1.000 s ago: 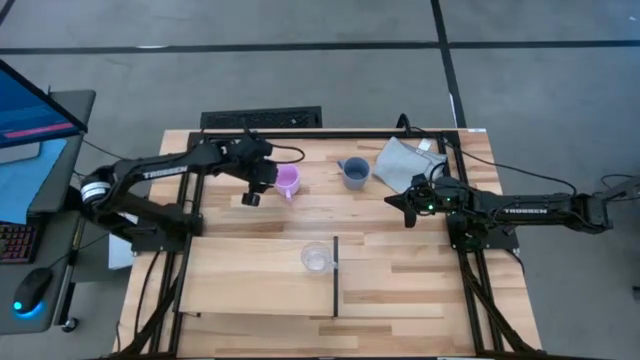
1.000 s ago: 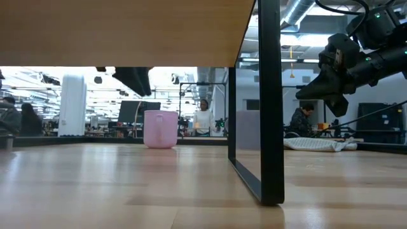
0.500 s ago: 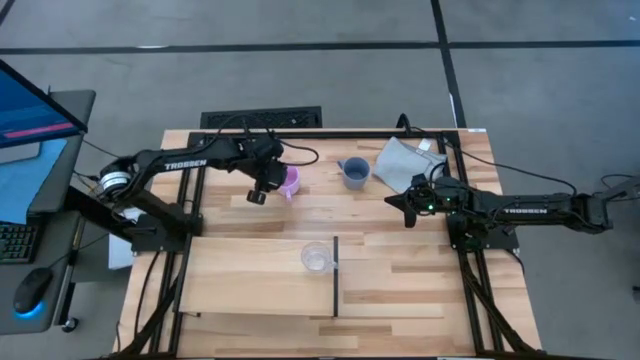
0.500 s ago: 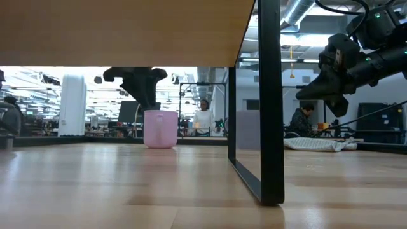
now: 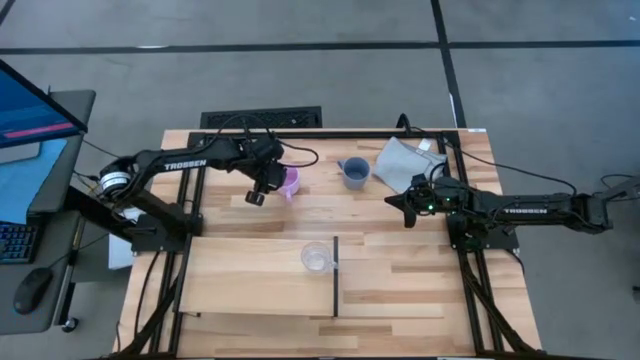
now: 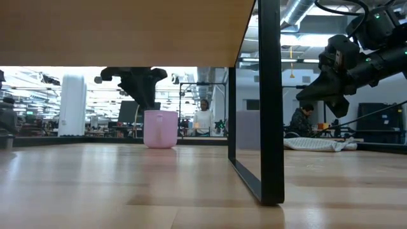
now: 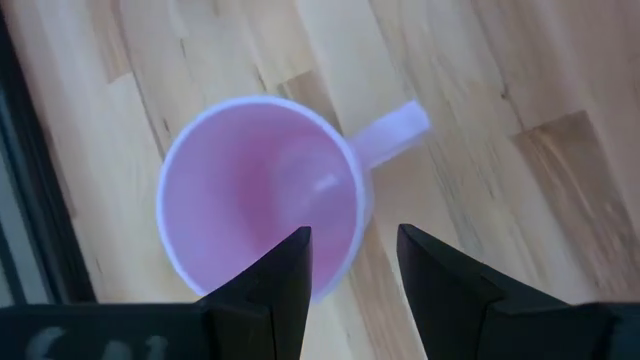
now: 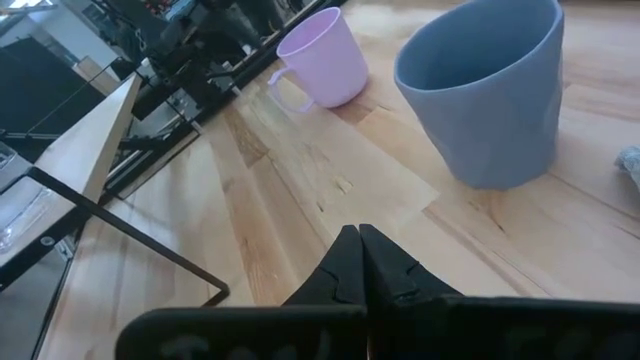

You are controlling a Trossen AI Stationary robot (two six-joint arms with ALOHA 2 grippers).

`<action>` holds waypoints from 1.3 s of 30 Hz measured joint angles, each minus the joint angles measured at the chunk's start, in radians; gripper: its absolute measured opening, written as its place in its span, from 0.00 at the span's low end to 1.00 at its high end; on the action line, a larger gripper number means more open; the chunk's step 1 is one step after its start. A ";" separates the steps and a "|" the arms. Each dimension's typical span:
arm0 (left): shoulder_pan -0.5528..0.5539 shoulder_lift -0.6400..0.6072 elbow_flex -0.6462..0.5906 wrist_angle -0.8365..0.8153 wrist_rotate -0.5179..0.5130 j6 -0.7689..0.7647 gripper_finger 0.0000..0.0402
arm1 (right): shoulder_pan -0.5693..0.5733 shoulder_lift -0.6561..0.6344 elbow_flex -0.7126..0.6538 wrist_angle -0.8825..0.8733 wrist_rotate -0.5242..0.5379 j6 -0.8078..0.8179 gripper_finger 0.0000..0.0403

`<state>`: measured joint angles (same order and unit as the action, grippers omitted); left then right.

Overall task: Stack small to large cups/mugs on shelf
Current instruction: Put the pink mug on the shelf

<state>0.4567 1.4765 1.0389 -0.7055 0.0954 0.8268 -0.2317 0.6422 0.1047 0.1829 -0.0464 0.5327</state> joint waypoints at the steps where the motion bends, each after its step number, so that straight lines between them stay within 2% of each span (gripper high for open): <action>1: -0.003 0.003 0.000 0.002 0.004 0.000 0.35 | 0.000 0.000 0.000 0.000 0.000 0.000 0.01; 18: -0.033 0.103 -0.001 0.024 -0.053 -0.024 0.34 | 0.000 0.000 0.000 -0.003 0.003 -0.006 0.01; 22: -0.039 0.119 0.000 0.023 -0.056 -0.024 0.26 | 0.000 0.000 0.000 -0.003 0.002 -0.007 0.01; 29: -0.042 0.124 0.000 0.021 -0.057 -0.029 0.03 | 0.000 0.000 0.000 -0.007 0.002 -0.008 0.01; 39: -0.042 0.122 0.000 0.015 -0.108 -0.073 0.01 | 0.000 0.000 0.000 -0.014 0.002 -0.009 0.01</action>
<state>0.4149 1.5982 1.0392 -0.6902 -0.0128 0.7535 -0.2317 0.6422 0.1047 0.1688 -0.0441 0.5242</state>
